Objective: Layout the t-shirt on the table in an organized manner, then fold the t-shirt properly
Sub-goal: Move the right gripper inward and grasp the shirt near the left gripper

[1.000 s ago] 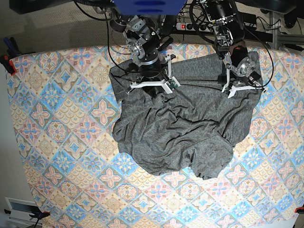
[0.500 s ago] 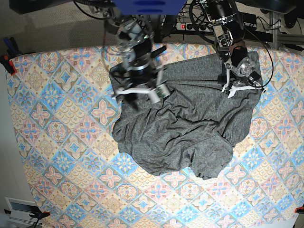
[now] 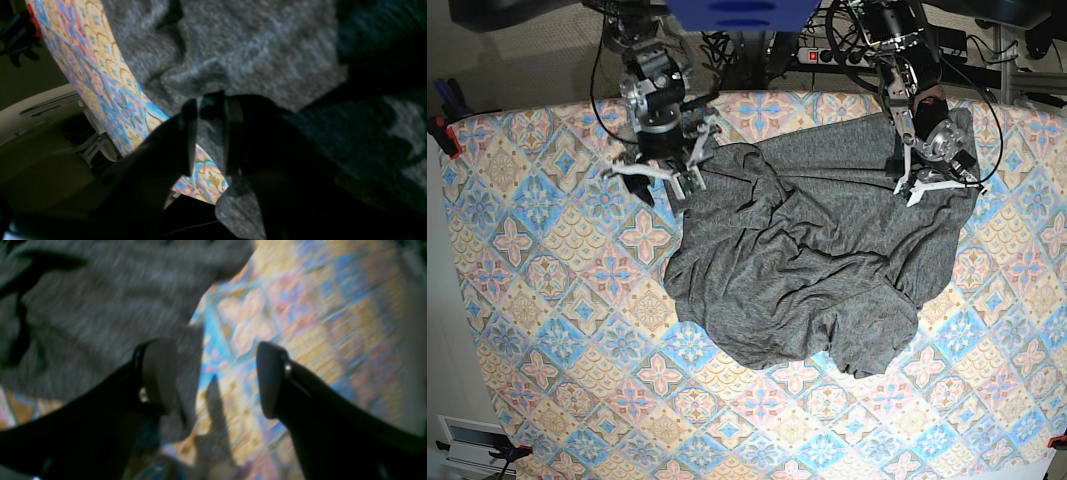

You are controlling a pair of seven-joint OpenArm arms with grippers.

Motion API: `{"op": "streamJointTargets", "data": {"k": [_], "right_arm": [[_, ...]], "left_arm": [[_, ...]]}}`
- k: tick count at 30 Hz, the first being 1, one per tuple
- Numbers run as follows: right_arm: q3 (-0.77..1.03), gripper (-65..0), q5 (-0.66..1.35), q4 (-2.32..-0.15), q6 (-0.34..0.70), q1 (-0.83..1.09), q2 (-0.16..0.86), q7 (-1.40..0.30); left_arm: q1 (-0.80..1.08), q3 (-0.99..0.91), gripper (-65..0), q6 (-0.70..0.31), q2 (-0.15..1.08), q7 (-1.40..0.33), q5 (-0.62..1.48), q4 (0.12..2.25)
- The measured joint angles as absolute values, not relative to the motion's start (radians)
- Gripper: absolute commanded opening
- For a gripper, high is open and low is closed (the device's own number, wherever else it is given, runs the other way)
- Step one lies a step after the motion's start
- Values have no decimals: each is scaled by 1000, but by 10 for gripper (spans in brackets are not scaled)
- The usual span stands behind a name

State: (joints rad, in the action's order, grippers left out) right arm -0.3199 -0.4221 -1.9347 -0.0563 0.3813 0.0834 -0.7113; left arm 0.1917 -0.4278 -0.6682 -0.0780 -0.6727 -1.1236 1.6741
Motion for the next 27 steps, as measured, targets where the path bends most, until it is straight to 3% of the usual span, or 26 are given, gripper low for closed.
{"op": "streamJointTargets", "data": {"k": [6,27], "right_arm": [[-247,-290,-399,-1883,-61,407,84,-642],[-257,-301,-392,-1824,-64,471,106,-575]], "left_arm": [[192,-428,-511,-668,-78,-673,-1124,1674],[192,-428,-511,-668,-78,-673,-1123,1674]]}}
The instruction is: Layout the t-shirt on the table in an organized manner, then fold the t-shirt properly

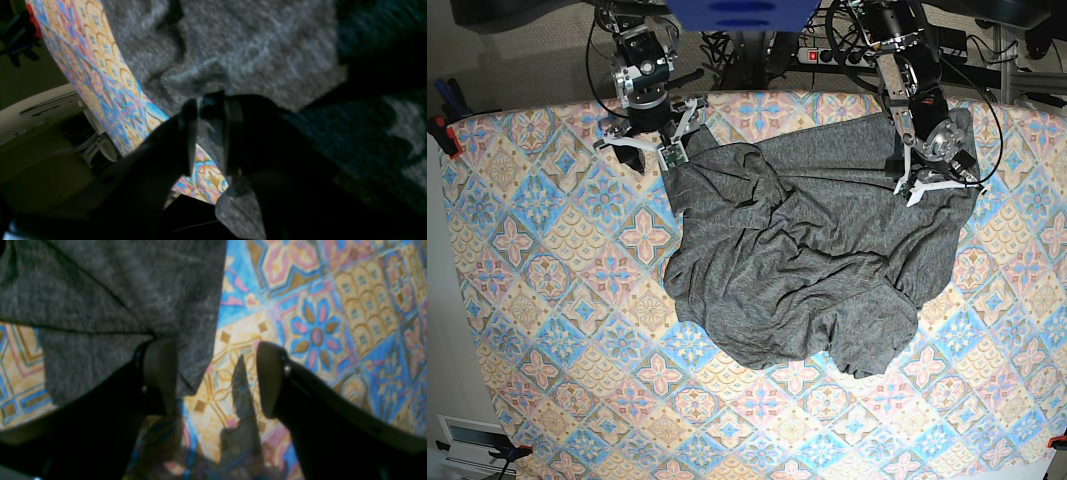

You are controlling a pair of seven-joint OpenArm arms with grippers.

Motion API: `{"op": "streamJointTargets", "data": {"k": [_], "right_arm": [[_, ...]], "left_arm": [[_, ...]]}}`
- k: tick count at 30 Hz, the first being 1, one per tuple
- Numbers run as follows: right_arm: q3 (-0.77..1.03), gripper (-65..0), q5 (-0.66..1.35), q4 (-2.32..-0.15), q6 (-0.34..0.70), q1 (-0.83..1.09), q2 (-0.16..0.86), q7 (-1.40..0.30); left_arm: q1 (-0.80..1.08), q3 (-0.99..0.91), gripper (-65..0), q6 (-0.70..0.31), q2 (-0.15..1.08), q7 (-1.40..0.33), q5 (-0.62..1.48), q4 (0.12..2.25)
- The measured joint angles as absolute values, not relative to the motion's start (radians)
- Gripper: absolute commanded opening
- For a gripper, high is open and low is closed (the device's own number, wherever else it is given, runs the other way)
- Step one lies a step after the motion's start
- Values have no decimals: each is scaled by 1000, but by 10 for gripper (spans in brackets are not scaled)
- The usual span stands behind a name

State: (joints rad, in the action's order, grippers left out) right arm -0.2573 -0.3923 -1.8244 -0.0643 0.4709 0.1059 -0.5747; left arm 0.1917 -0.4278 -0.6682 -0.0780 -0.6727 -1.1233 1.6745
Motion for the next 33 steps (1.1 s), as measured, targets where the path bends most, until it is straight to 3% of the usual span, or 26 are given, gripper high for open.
{"op": "streamJointTargets", "data": {"k": [12,17,33], "right_arm": [[-275,-508,-392,-1780,-66,459,105,-542],[-270,-650,-391,-1778,-61,457,104,-552],[-101,-650,-409,-1889,-59,465,106,-604]], "left_arm": [[191,-428,-511,-668,-78,-673,-1123,1674],[191,-428,-511,-668,-78,-673,-1124,1674],[194,-428,-511,-666,-78,-673,-1123,1674]]}}
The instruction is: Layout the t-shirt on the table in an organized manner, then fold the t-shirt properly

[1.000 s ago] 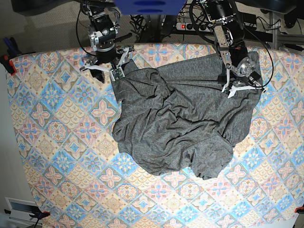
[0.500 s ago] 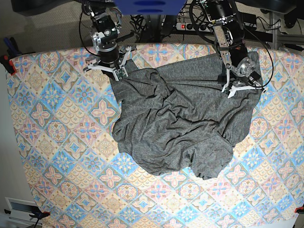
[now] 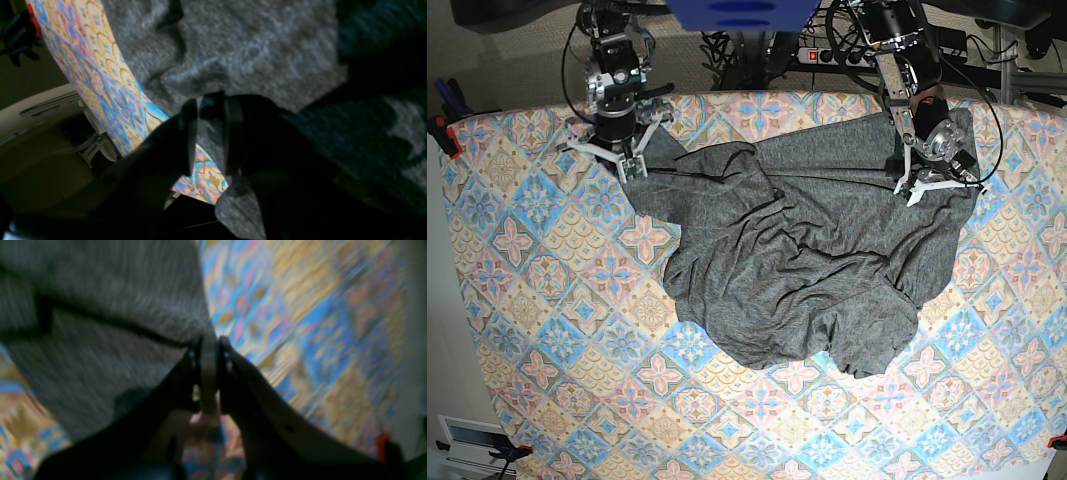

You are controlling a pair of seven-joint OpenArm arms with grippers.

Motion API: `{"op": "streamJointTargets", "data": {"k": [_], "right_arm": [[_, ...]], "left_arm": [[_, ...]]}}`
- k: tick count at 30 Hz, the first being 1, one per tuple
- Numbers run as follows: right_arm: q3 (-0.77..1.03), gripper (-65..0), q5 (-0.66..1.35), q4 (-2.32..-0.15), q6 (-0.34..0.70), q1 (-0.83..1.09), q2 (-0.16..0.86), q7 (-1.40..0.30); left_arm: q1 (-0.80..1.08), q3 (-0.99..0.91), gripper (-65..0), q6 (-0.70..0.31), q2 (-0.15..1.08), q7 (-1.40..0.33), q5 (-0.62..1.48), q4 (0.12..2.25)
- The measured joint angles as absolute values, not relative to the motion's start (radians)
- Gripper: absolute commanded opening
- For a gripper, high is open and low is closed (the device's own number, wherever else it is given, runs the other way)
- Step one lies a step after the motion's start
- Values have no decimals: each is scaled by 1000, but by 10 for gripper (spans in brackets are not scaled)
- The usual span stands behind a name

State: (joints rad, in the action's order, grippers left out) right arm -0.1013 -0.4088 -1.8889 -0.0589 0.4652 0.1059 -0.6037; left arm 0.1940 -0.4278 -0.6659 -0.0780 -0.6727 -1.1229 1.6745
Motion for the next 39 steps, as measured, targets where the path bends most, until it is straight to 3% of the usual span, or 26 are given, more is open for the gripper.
{"op": "streamJointTargets", "data": {"k": [9,24,29,34,39], "right_arm": [[-170,-650,-768,-1924,-58,452,100,-614],[-723,-650,-918,-1970,-38,318,117,-598],[-753,-650,-950,-1944,-41,284,78,-584],[-755,-648,-952,-1940,37,277,73,-580],[-755,-543,-954,-1937,79,274,70,-580]], "left_arm": [[194,-428,-511,-666,-78,-672,-1122,1674],[194,-428,-511,-657,-131,-665,-1179,1673],[194,-428,-511,-658,-131,-669,-1179,1671],[205,-428,-511,-653,-131,-658,-1179,1673],[205,-428,-511,-653,-131,-661,-1179,1673]]}}
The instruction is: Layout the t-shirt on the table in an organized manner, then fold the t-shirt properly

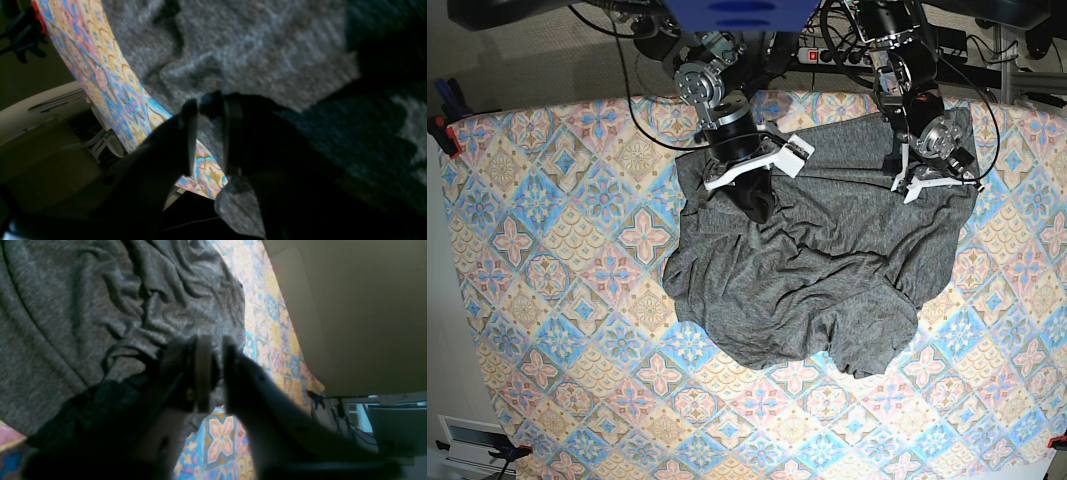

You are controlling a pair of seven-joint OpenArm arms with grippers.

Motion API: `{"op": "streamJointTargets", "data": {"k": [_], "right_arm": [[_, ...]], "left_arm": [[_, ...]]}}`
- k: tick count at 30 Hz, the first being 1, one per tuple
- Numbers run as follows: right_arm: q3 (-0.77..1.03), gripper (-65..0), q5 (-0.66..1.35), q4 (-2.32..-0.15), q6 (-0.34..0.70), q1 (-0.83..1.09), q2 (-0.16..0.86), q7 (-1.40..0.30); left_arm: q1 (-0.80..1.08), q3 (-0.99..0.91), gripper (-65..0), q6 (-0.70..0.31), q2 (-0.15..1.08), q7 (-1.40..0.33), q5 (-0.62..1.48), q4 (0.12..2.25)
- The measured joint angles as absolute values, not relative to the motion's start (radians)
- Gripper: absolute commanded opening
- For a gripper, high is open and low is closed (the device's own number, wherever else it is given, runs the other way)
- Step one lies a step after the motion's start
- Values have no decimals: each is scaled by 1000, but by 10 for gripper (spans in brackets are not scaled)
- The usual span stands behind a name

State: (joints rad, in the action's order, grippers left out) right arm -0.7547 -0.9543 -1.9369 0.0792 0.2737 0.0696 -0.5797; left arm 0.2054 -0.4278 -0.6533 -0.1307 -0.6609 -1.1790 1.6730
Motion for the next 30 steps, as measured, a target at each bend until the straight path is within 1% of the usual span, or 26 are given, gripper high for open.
{"op": "streamJointTargets", "data": {"k": [4,7,9,12,15,16,17,19,20,23,25,27,30], "right_arm": [[-755,-420,-954,-1937,79,274,70,-580],[-755,-358,-954,-1937,79,274,70,-580],[-755,-336,-954,-1937,79,274,70,-580],[-746,-339,-953,-1938,79,274,69,-576],[-666,-348,-926,-1936,78,302,47,-571],[-638,-351,-883,-1936,82,313,43,-574],[-607,-352,-824,-1936,115,318,39,-571],[-522,-355,-714,-1936,220,324,35,-565],[-469,-354,-659,-1936,244,324,33,-566],[-311,-354,-558,-1936,270,307,38,-578],[-240,-354,-506,-1936,302,279,46,-585],[-203,-354,-457,-1936,355,245,39,-583],[-148,-354,-405,-1936,391,178,28,-580]], "left_arm": [[205,-428,-511,-653,-131,-662,-1179,1673],[205,-428,-511,-653,-131,-661,-1179,1673],[205,-428,-511,-653,-131,-662,-1179,1673],[205,-428,-511,-653,-131,-661,-1179,1673],[205,-428,-511,-653,-131,-662,-1180,1673],[205,-428,-511,-653,-131,-661,-1179,1673],[205,-428,-511,-653,-131,-661,-1179,1673],[205,-428,-511,-653,-131,-661,-1179,1673],[205,-428,-511,-653,-131,-661,-1179,1673],[205,-428,-511,-653,-131,-662,-1180,1673],[205,-428,-511,-654,-130,-662,-1182,1672],[206,-428,-511,-653,-131,-664,-1183,1673],[208,-428,-511,-653,-131,-665,-1182,1673]]}}
